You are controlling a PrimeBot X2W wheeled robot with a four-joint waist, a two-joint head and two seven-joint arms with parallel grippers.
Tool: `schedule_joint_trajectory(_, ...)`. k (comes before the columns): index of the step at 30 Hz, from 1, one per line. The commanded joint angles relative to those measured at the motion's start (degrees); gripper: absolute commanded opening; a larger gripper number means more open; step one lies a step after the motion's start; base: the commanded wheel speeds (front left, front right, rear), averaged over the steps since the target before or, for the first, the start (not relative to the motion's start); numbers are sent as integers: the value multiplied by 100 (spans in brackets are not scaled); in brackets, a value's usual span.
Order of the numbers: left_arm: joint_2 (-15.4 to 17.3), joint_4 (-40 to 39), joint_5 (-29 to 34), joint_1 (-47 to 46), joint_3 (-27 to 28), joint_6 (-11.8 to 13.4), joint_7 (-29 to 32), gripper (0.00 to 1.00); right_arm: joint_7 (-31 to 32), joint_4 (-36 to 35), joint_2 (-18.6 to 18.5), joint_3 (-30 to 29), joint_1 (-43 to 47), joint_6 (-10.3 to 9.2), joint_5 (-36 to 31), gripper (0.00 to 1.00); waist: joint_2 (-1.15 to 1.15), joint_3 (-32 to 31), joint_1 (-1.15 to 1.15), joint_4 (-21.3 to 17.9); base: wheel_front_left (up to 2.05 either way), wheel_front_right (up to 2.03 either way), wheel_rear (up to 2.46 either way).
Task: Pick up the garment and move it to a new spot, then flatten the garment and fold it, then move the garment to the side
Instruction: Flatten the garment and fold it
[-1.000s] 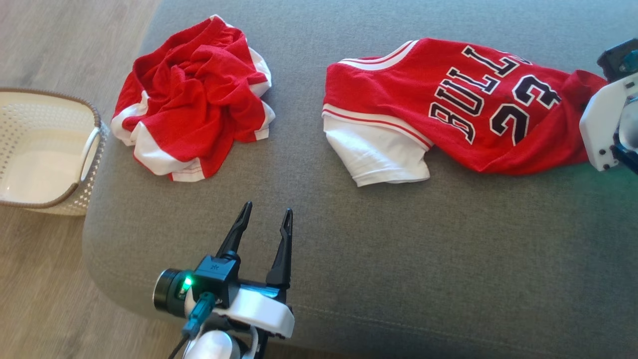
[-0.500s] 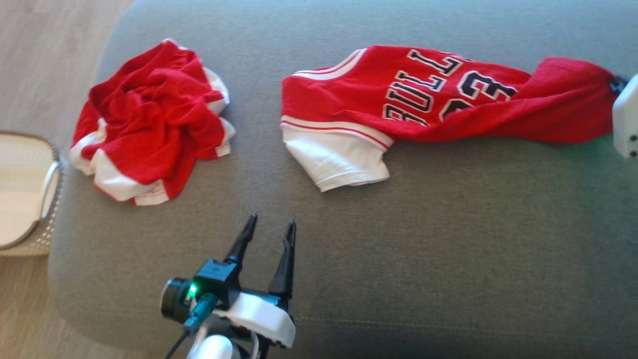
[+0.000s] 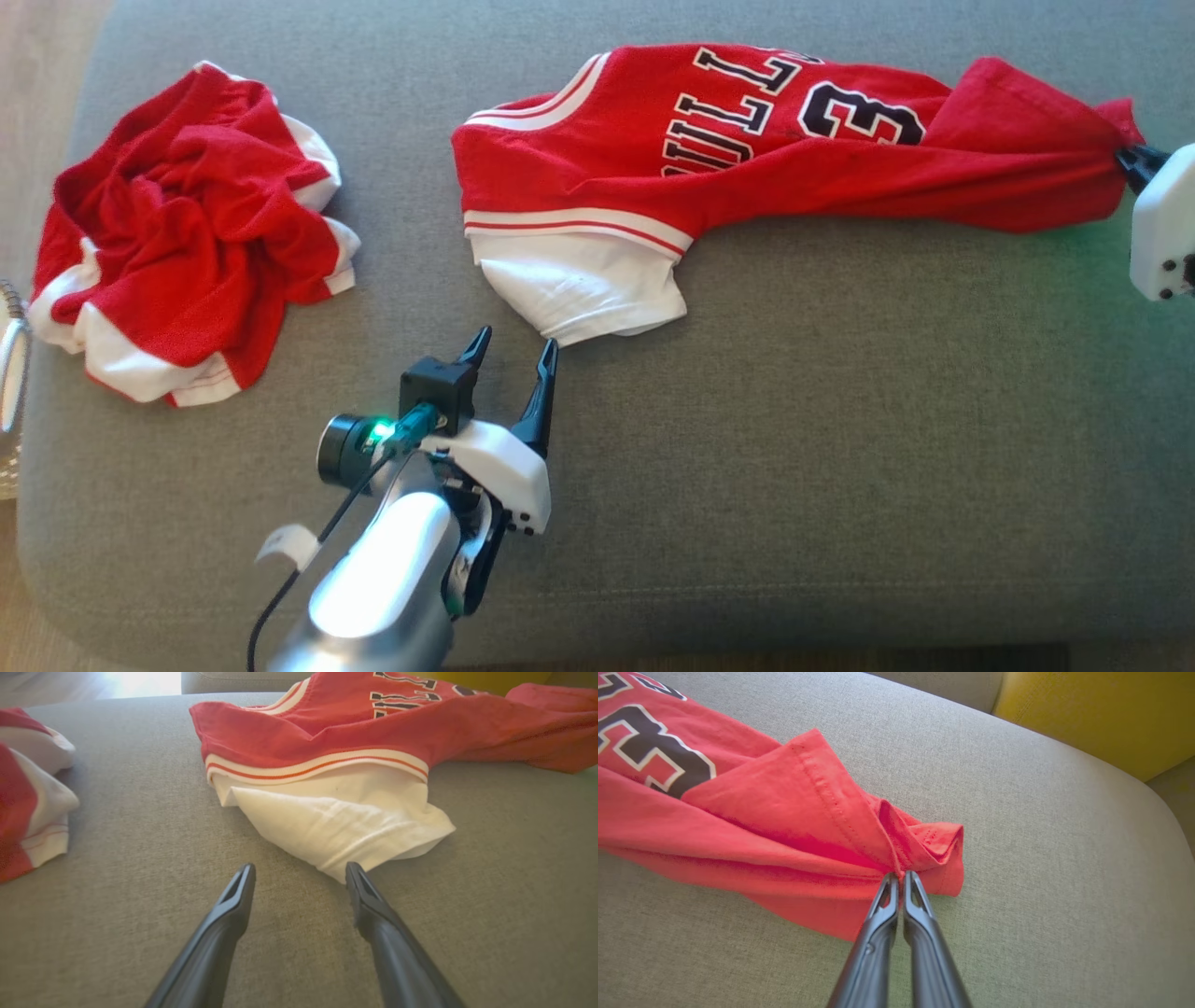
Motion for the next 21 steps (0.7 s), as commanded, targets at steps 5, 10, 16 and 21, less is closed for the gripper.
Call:
schedule_joint_trajectory(5,24,253,-320,-464,-144,85,-71,100,72,-296,-38,-205,56,-2,-150,0,0,130,0,-128,0,0,0)
schedule_joint_trajectory(10,24,419,-521,-766,-326,181,-71,100,154,-471,-20,-424,119,-2,-285,0,0,225,0,-187,0,0,0)
schedule_joint_trajectory(16,24,510,-586,-902,-462,144,-71,0,217,-658,-3,-659,196,-2,-398,0,0,217,0,-185,0,0,0)
schedule_joint_trajectory(21,23,-421,-447,-696,121,142,-71,0,-21,-766,175,-1095,411,-2,-278,0,0,-56,0,-131,0,0,0)
